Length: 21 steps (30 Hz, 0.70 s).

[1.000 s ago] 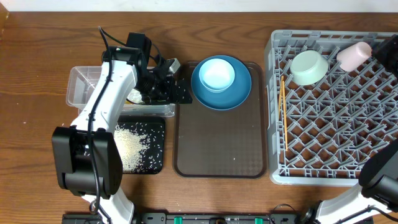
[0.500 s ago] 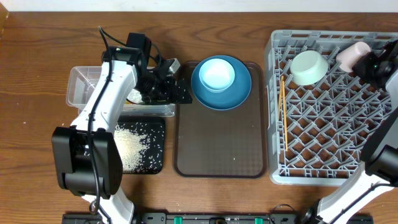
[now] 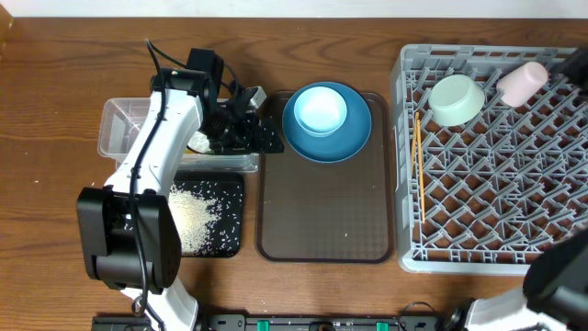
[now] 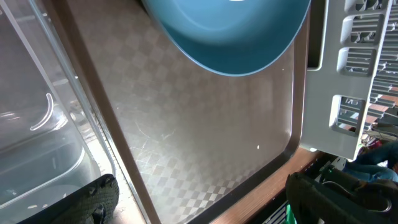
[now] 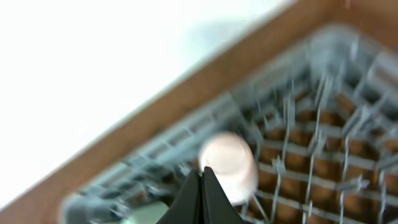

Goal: Sort waste into correct bins and load items into the dishwasher rack
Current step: 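Raise the right gripper off the cup and withdraw it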

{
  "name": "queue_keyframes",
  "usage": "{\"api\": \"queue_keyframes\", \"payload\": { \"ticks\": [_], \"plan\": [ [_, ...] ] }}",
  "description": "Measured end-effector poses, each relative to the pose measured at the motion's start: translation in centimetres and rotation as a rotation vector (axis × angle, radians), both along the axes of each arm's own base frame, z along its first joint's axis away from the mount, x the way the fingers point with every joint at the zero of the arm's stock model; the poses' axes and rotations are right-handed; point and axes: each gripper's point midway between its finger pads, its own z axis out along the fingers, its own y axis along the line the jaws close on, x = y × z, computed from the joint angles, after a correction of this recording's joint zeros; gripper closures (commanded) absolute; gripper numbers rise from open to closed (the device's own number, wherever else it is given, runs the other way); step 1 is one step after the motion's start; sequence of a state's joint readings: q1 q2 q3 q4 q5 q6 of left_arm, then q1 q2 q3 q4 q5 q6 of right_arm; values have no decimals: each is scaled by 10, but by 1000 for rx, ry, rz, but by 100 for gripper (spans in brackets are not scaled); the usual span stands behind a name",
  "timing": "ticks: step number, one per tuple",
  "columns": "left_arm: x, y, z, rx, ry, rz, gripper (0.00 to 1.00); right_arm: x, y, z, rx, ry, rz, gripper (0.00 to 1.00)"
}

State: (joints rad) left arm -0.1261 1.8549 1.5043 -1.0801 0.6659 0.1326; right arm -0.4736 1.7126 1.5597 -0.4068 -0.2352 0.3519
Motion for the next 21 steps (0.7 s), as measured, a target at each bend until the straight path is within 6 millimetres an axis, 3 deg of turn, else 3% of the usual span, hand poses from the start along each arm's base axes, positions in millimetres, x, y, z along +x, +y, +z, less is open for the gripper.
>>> {"api": "queue_keyframes", "payload": {
  "ticks": [3, 7, 9, 16, 18, 21],
  "plan": [
    [0, 0, 0, 0, 0, 0, 11, -1, -2, 16, -27, -35, -13, 99],
    [0, 0, 0, 0, 0, 0, 11, 7, -10, -7, -27, 9, -40, 99],
    [0, 0, 0, 0, 0, 0, 11, 14, -15, -32, -15, 49, -48, 99],
    [0, 0, 0, 0, 0, 0, 11, 30, -22, -158, 83, 258, -39, 99],
    [0, 0, 0, 0, 0, 0, 11, 25, -21, -186, 113, 321, -36, 99],
    [0, 0, 0, 0, 0, 0, 11, 20, -16, -205, 139, 362, -25, 99]
  ]
}}
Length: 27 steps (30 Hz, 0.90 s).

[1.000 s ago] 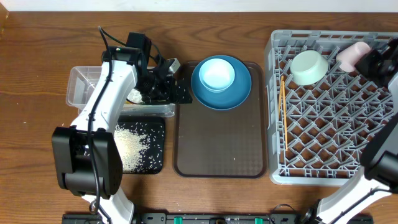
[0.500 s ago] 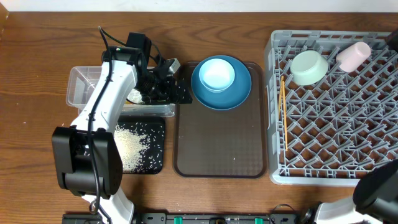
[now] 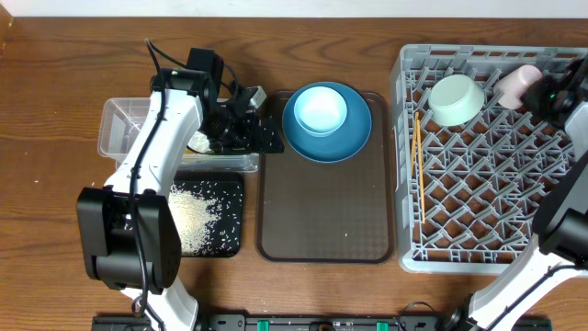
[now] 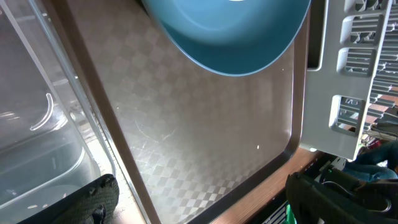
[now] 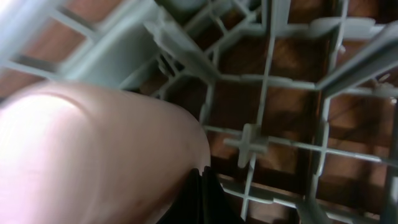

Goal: Sort waste into correct bins and load items into the dishwasher rack
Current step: 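Raise the right gripper off the cup and withdraw it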

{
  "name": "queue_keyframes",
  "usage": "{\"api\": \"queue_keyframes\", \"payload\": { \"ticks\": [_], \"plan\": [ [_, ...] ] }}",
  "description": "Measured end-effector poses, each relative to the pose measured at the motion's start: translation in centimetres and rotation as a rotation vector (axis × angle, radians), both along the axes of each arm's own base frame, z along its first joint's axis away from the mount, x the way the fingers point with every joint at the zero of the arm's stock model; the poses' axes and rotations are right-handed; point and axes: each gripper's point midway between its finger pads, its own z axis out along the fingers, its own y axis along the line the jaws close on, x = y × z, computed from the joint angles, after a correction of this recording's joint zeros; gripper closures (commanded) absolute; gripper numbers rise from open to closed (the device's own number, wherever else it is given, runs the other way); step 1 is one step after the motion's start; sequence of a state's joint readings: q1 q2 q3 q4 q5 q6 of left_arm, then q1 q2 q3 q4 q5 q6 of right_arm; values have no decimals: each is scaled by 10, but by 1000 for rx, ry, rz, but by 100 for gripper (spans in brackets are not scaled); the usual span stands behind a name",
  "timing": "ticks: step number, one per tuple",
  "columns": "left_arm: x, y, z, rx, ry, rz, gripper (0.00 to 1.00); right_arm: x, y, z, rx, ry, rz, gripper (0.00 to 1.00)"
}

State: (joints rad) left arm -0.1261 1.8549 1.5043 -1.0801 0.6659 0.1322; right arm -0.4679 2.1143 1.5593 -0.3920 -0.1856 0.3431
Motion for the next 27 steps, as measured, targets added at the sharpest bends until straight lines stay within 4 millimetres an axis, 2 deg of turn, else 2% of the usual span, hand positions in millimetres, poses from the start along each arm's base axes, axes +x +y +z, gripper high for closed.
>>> {"api": "queue_keyframes", "payload": {
  "ticks": [3, 5, 8, 12, 16, 19, 21, 23, 25, 27],
  "plan": [
    [0, 0, 0, 0, 0, 0, 11, 0, -1, 5, -2, -10, 1, 99],
    [0, 0, 0, 0, 0, 0, 11, 0, 0, 16, -8, -24, 1, 99],
    [0, 0, 0, 0, 0, 0, 11, 1, 1, 52, -35, -85, 5, 99],
    [0, 0, 0, 0, 0, 0, 11, -3, 12, 142, -108, -247, 24, 99],
    [0, 0, 0, 0, 0, 0, 11, -19, 35, 240, -195, -436, 54, 99],
    [0, 0, 0, 0, 0, 0, 11, -27, 45, 277, -233, -508, 74, 99],
    [0, 0, 0, 0, 0, 0, 11, -28, 46, 279, -238, -509, 76, 99],
    [0, 0, 0, 0, 0, 0, 11, -26, 44, 267, -232, -480, 73, 99],
    [0, 0, 0, 0, 0, 0, 11, -20, 39, 248, -223, -438, 62, 99],
    [0, 0, 0, 0, 0, 0, 11, -12, 31, 221, -216, -381, 51, 99]
  ]
}}
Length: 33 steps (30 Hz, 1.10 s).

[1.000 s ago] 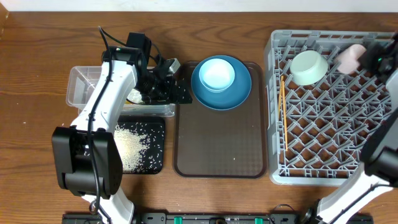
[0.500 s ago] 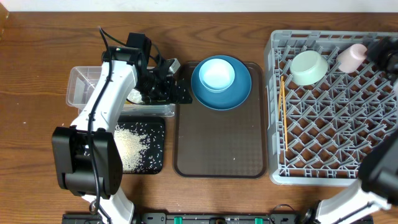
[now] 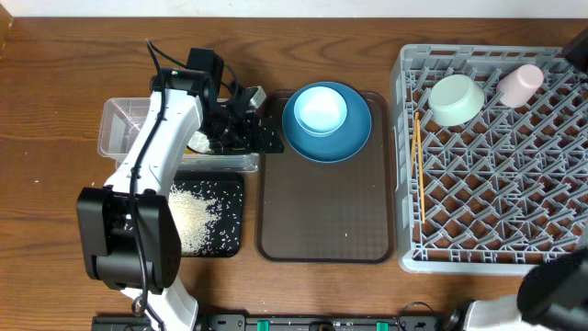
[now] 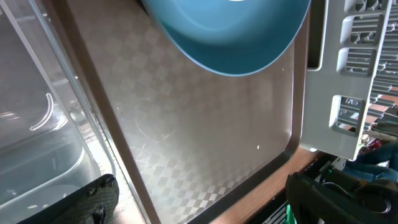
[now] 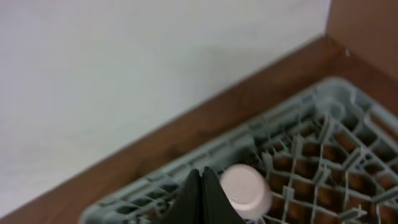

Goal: Sort waste into correct bins and load items into the dishwasher rack
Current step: 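Raise the right gripper off the cup and withdraw it, then move the right gripper left and grasp the light blue bowl's rim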

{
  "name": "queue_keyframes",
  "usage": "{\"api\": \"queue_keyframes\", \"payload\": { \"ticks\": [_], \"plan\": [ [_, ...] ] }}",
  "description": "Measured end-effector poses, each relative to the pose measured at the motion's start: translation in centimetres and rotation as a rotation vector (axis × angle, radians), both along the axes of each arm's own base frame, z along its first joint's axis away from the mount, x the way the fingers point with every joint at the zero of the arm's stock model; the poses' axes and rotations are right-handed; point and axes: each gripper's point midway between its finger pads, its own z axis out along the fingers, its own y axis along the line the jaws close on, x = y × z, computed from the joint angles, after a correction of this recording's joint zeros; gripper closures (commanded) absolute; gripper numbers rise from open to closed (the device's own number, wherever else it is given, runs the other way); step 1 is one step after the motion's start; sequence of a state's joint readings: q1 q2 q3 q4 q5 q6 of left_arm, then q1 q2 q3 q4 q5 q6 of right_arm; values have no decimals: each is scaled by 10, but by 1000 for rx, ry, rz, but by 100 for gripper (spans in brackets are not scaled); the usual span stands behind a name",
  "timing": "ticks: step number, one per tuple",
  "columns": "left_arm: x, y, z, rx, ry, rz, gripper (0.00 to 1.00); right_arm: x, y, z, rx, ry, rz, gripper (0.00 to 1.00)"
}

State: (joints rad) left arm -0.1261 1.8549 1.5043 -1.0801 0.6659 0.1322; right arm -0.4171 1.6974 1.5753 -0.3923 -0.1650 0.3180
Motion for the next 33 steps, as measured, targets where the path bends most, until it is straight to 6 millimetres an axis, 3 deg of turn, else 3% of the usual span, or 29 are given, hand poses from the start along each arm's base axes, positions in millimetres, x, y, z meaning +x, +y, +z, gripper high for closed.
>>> {"api": "queue_keyframes", "payload": {
  "ticks": [4, 9, 11, 17, 21, 23, 27, 30, 33],
  "plan": [
    [0, 0, 0, 0, 0, 0, 11, 16, -13, -70, 31, 134, -21, 99],
    [0, 0, 0, 0, 0, 0, 11, 25, -18, -174, 97, 315, -18, 99],
    [0, 0, 0, 0, 0, 0, 11, 33, -17, -176, 102, 296, -1, 99],
    [0, 0, 0, 0, 0, 0, 11, 33, -13, -175, 118, 297, 21, 98],
    [0, 0, 0, 0, 0, 0, 11, 28, -7, -167, 128, 299, 33, 98],
    [0, 0, 0, 0, 0, 0, 11, 25, -3, -153, 124, 280, 41, 97],
    [0, 0, 0, 0, 0, 0, 11, 19, 25, -84, 87, 176, 96, 95],
    [0, 0, 0, 0, -1, 0, 11, 2, 77, -10, 57, 64, 204, 95],
    [0, 0, 0, 0, 0, 0, 11, -22, 133, 36, 55, 9, 328, 91]
  ]
}}
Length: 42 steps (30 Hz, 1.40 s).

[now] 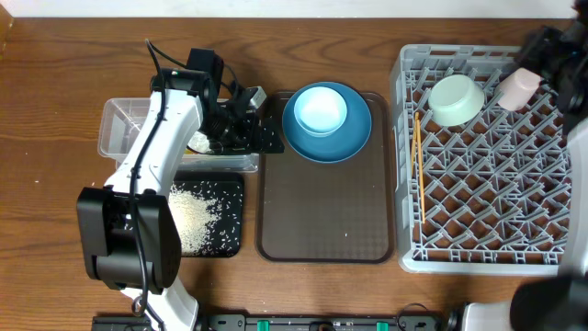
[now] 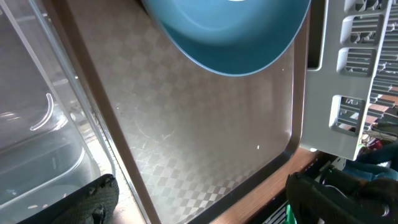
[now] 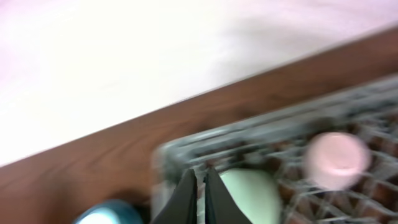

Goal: Sort waste into correct bins and load items into the dishwasher rack
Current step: 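Move the right gripper left and grasp the light blue bowl's rim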

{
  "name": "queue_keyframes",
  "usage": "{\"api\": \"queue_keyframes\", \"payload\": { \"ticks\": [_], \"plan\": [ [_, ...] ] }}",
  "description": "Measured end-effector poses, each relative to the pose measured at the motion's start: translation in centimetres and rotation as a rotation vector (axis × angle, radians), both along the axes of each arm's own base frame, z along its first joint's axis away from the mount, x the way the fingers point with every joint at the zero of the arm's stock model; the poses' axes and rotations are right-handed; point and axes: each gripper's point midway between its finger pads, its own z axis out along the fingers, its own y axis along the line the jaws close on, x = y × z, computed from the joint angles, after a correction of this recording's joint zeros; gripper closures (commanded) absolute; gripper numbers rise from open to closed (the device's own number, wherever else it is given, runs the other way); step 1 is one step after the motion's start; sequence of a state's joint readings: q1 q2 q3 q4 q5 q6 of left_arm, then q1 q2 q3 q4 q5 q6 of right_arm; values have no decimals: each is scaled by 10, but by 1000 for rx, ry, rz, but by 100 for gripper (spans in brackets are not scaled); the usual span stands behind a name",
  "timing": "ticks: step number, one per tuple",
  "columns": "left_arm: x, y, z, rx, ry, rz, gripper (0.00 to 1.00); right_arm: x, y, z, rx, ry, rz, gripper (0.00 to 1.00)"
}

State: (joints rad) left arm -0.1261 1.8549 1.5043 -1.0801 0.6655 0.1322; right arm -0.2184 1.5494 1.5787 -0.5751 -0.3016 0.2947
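Note:
A blue bowl [image 1: 326, 122] with a smaller pale bowl inside it stands at the far end of the brown tray [image 1: 323, 216]. In the grey dishwasher rack [image 1: 487, 184] sit a green bowl [image 1: 457, 98], a pink cup [image 1: 519, 85] and chopsticks [image 1: 416, 147]. My left gripper [image 2: 208, 202] hangs open and empty over the tray's left edge, beside the clear bin [image 1: 129, 129]. My right gripper [image 3: 199, 186] hovers over the rack's far edge, its fingers together but for a thin gap, holding nothing. The green bowl [image 3: 249, 194] lies just below it and the pink cup [image 3: 336, 158] to its right; this view is blurred.
A black tray with spilled rice [image 1: 197, 216] lies near the clear bin. The rack's side wall [image 2: 348, 74] rises to the right of the brown tray. My right arm [image 1: 556, 51] reaches in from the far right corner.
My right gripper has swung left along the rack's far edge: the pink cup was under its tips, now the green bowl is. A thin gap shows between its fingers. The left arm has not moved.
My right gripper was shut above the pink cup in the rack's far right. Then its tips were right against the cup. Then it was high and back, the cup left in the rack. Now it is nearer the green bowl. The left gripper stayed open.

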Motion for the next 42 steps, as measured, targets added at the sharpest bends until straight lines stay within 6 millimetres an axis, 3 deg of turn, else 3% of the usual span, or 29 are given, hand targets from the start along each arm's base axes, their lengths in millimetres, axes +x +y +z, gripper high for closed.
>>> {"api": "queue_keyframes", "payload": {
  "ticks": [3, 8, 11, 16, 20, 22, 25, 30, 35, 39, 42],
  "plan": [
    [0, 0, 0, 0, 0, 0, 11, -23, 56, 9, 20, 32, 127, 86],
    [0, 0, 0, 0, 0, 0, 11, -52, 149, -23, 35, 180, 353, 71],
    [0, 0, 0, 0, 0, 0, 11, -62, 194, -44, 8, 238, 454, 56],
    [0, 0, 0, 0, 0, 0, 11, -64, 246, -79, -76, 293, 536, 36],
    [0, 0, 0, 0, 0, 0, 11, -60, 270, -108, -146, 330, 551, 33],
    [0, 0, 0, 0, 0, 0, 10, -56, 276, -128, -181, 359, 542, 21],
    [0, 0, 0, 0, 0, 0, 11, -46, 278, -157, -238, 395, 514, 16],
    [0, 0, 0, 0, -1, 0, 11, -24, 277, -212, -291, 452, 468, 18],
    [0, 0, 0, 0, 0, 0, 11, -20, 277, -264, -293, 539, 440, 19],
    [0, 0, 0, 0, 0, 0, 11, -17, 279, -285, -288, 559, 426, 19],
    [0, 0, 0, 0, 0, 0, 11, -17, 279, -289, -279, 566, 415, 21]
  ]
}}
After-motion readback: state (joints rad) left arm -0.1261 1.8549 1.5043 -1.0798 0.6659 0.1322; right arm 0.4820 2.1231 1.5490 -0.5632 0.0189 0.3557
